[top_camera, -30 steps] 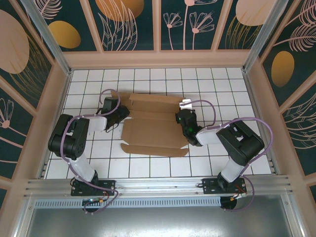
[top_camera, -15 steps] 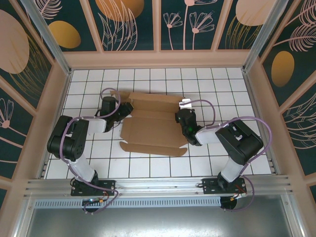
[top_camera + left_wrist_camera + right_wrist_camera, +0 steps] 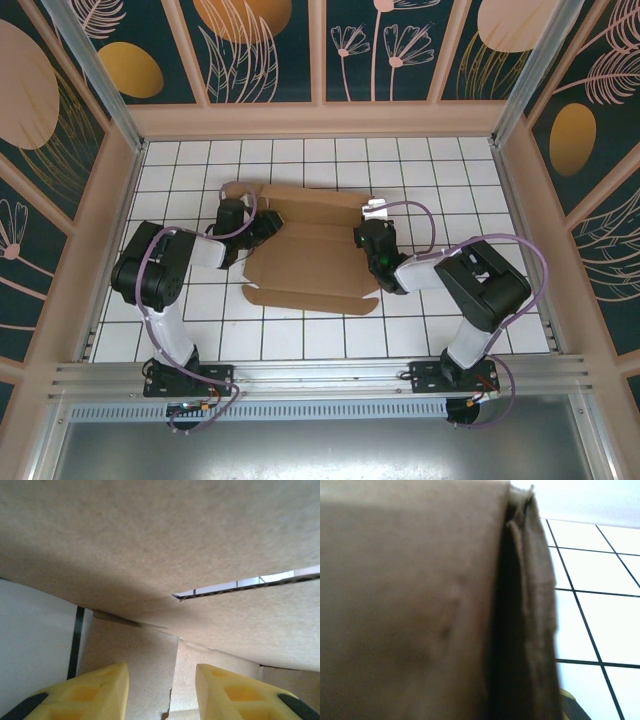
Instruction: Fold the paper box
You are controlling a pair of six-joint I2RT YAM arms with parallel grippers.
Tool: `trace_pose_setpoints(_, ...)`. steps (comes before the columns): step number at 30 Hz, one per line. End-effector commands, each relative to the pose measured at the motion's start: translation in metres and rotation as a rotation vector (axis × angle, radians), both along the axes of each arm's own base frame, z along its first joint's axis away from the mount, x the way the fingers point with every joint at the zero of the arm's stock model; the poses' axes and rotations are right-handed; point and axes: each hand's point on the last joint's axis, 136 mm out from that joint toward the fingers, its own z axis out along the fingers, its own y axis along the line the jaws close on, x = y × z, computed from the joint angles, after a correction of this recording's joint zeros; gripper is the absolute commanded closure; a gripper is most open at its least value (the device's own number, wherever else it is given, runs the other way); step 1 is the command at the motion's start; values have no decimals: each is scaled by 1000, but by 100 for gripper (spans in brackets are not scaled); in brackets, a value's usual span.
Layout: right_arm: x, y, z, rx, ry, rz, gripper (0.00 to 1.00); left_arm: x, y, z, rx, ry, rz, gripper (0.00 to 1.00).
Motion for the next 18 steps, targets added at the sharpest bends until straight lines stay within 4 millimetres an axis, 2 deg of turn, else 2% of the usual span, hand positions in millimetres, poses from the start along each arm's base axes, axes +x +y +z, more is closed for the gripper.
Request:
trace_pose_setpoints(1,-8,5,-31,-46,96,38,100,-2,-12,3,-45,9,-34,59)
trace_pose_setpoints(7,-4,-7,-27,-58,92,-13,100,-4,13,30,60,-31,42,58)
trace_pose_setpoints(8,-4,-9,-26,-60,94,-20,100,-6,20,43,85,-50,62,58)
trace_pose_setpoints(9,-4,-10,-25,-62,93,-25,100,-9,26,48,114,-55,78,58)
trace_pose_setpoints(11,-3,-13,-23,-66,91,-34,100,-19,44,56,184,-54,121,58)
trace_pose_setpoints(14,-2,-18,-23,-71,95,-48,100,-35,76,55,278,-3,189,59)
trace_pose_setpoints(18,-1,-19,-23,-67,97,-50,100,-49,121,60,372,39,294,66)
